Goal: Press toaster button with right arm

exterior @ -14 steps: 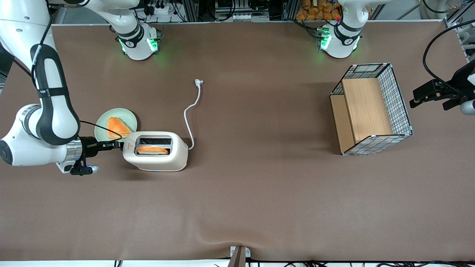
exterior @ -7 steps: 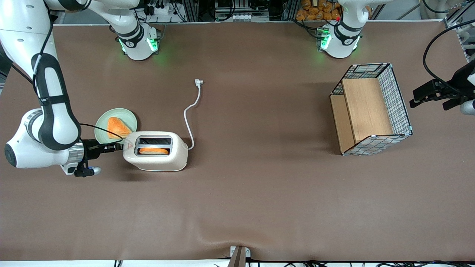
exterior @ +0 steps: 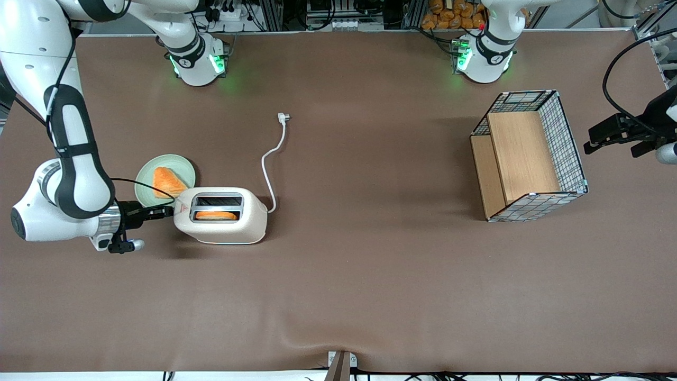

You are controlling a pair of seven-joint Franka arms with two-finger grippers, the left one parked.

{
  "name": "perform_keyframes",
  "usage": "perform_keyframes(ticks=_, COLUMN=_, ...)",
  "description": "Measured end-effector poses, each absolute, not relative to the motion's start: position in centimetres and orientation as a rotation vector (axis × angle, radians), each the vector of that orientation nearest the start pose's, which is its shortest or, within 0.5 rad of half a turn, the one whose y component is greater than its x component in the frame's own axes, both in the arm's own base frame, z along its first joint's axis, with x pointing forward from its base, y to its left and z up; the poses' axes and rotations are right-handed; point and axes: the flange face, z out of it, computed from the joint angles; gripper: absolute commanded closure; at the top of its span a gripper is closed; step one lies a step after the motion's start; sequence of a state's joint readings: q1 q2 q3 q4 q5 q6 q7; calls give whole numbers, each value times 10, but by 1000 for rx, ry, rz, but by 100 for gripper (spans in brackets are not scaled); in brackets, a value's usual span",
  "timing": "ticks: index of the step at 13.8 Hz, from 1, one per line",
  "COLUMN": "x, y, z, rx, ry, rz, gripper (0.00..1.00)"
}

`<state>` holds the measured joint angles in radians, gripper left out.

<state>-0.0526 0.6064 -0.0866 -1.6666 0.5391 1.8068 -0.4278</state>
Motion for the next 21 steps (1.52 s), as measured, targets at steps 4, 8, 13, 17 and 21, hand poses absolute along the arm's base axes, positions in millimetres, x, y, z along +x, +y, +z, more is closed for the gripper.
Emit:
perform_keyframes(ticks=4, x=632, y=-43, z=232, rx=-2566, ry=-45, rz=408, gripper=100)
perform_keyframes(ticks=8, x=633, y=-40, z=234, rx=-2563, ry=-54, rz=410, gripper=100)
perform_keyframes(ticks=13, x=651, y=-32, z=258, rx=-2587, ry=-93, rz=358, gripper=70)
perform_keyframes(ticks=17, x=670, y=-27, z=288, rx=-2649, ry=-146, rz=301, gripper=0)
perform_keyframes(ticks=21, x=677, y=-30, z=298, rx=-2705, ry=-192, rz=286, gripper=0)
